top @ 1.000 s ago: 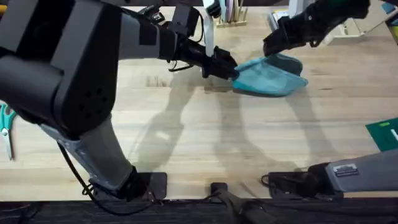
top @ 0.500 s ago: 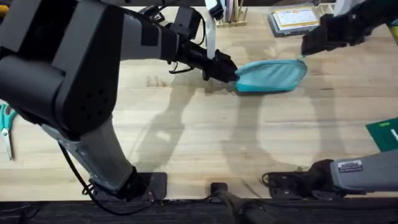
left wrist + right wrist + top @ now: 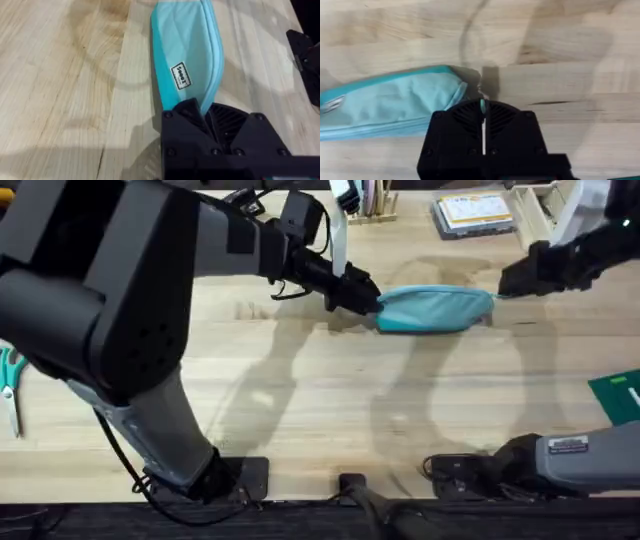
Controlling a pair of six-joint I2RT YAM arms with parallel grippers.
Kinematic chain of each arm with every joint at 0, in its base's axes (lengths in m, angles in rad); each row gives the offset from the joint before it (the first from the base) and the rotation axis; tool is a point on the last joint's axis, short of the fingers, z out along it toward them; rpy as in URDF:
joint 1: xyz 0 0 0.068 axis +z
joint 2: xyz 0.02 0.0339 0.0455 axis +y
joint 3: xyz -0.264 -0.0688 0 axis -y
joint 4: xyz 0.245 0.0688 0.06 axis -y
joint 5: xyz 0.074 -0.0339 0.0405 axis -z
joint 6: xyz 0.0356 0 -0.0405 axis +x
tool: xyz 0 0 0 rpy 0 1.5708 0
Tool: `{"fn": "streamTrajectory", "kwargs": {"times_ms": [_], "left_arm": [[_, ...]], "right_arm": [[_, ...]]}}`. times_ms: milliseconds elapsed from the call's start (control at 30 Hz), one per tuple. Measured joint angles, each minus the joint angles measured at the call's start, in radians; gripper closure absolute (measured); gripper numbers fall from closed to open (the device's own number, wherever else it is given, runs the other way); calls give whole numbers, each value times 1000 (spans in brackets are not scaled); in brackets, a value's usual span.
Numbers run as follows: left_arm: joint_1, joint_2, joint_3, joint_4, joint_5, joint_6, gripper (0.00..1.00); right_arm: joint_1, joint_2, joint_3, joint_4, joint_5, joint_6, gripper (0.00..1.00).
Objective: Unzip the bag, pick up the pens from the table one at a time and place them inside, then zip the bag closed.
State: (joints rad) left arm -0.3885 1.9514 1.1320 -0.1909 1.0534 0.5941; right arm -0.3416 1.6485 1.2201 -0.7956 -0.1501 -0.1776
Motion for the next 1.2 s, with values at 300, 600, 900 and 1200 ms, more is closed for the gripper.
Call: {"fn": "streamTrajectory", "kwargs": {"times_ms": [300,600,900,1200], "left_arm": [[0,0,0,-5,-4,0,957],[7,0,-2,-8,-19,0,957],[7,0,-2,-8,-22,0,957],[7,0,-2,-7,-23,0,957]], "right_arm": [[-4,-24,-56,60,-24,-3,969],[-3,-193,-58,51,-131,-10,25],[177,-412,-58,-57,-100,-72,4],[322,-538,-58,-161,20,-108,4]]}}
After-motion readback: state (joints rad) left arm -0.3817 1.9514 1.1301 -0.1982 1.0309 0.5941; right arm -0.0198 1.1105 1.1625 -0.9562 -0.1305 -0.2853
